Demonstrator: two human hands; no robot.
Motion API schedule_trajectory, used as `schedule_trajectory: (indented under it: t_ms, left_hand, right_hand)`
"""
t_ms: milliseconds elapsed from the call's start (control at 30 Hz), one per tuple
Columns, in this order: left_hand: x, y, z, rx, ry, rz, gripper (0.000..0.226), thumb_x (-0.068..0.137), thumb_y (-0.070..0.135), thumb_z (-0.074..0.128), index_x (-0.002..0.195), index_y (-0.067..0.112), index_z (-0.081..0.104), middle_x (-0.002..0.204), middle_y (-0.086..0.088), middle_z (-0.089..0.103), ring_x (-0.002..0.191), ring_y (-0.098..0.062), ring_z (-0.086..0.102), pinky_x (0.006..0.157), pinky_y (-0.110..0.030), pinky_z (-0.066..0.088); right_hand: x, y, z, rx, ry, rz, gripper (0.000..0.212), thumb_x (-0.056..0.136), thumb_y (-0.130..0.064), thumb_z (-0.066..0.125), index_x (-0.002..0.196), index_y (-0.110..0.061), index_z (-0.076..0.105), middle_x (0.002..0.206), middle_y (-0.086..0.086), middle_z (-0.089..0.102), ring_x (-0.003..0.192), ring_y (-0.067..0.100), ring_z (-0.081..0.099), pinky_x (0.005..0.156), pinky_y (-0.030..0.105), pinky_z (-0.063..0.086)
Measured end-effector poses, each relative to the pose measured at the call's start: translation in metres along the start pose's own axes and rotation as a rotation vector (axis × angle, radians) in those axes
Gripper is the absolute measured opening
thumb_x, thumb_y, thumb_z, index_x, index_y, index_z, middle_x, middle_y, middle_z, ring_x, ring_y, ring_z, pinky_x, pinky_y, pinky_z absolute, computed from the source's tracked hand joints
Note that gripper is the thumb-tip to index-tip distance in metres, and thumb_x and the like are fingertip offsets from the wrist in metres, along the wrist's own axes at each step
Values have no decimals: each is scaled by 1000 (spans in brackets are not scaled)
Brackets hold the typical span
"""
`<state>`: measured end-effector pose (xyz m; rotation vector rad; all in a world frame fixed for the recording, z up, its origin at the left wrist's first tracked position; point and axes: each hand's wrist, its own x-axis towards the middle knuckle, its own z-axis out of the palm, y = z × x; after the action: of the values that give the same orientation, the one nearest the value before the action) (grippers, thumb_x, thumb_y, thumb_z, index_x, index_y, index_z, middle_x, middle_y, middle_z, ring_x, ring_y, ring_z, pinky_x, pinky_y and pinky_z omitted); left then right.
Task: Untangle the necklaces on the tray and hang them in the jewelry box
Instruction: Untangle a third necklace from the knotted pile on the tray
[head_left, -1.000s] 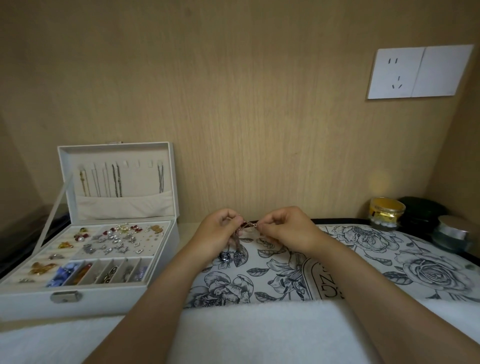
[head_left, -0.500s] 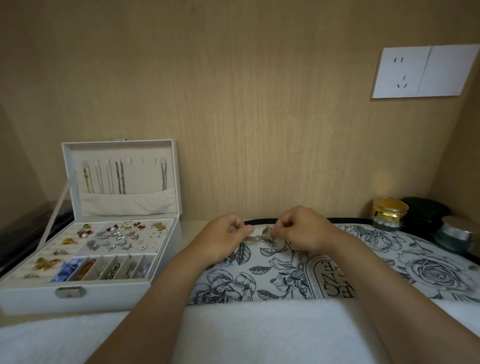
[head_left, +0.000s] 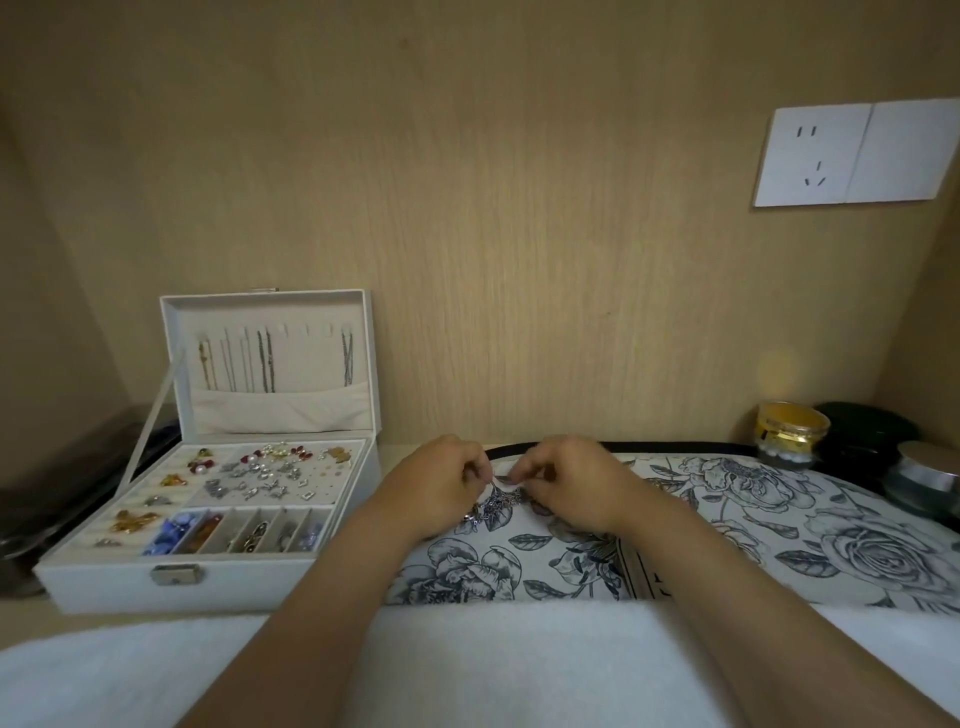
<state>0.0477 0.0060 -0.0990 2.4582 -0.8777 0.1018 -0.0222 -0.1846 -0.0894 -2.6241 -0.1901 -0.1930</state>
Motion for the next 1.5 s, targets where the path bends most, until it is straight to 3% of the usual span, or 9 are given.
schedule_trajectory:
  t_ms: [133,267,433,600,933,1133,1233,1300,1500]
  left_hand:
    - [-22,-5,-6,120,-28,-12,7,84,28,71,88,26,66,85,9,58,76,-7,54,70,-26,47]
    - [-39,-12,-9,156,-36,-46,16,90,10,62,99,22,67,93,2,63,79,-11,55,66,-23,41]
    - [-52,-5,-9,174,8,-39,7,93,18,59,96,20,65,92,5,62,84,-12,60,72,-25,49]
    - [-54,1,1,209,-4,45,27,95,29,58,121,35,61,113,4,55,109,-14,46,91,-38,48]
    - [-61,5,-8,31,32,21,14,97,22,50,93,21,63,101,6,58,94,-11,53,79,-26,45]
    - [-67,10,-19,51,-285,-81,25,81,45,54,66,29,67,88,5,69,84,-12,65,83,-37,55]
    - [-63,7,-14,117,-144,-24,42,92,54,50,74,20,68,81,1,67,75,-15,63,76,-34,54]
    - [-59,6,-9,108,-25,38,26,96,44,54,87,24,69,86,7,65,81,-13,61,77,-33,53]
    - [-36,15,9,148,-83,195,27,91,36,67,117,38,69,109,9,61,107,-9,51,87,-31,46]
  right_hand:
    - [-1,0,7,-47,-20,-56,18,91,-18,69,107,-23,77,84,-22,55,73,-8,54,70,7,41]
    - [-7,1,6,-87,6,-6,14,93,-21,66,100,-26,77,82,-23,56,58,-12,53,65,11,41]
    - [-13,-11,1,-308,-12,-6,12,88,-27,63,91,-28,74,98,-12,69,86,9,62,81,29,52]
    - [-21,-22,-9,-300,-209,69,8,75,-28,65,69,-30,61,86,-10,66,83,11,62,75,29,53]
    - [-15,-19,1,-170,-148,15,13,90,-39,65,101,-34,69,74,-13,66,71,-1,59,69,24,47]
    - [-8,-11,4,-4,-132,71,28,85,-55,69,78,-29,78,87,-4,77,58,-1,54,67,28,52]
    - [-9,-7,-3,59,-169,65,9,85,-35,76,79,-30,79,87,-19,76,71,-7,64,78,21,53]
    - [-10,-3,-8,78,-189,59,4,83,-26,80,87,-27,81,81,-29,72,80,-11,65,80,11,48]
    - [-13,4,-16,132,-203,75,9,83,-24,80,91,-21,81,70,-23,70,63,-14,59,56,3,39]
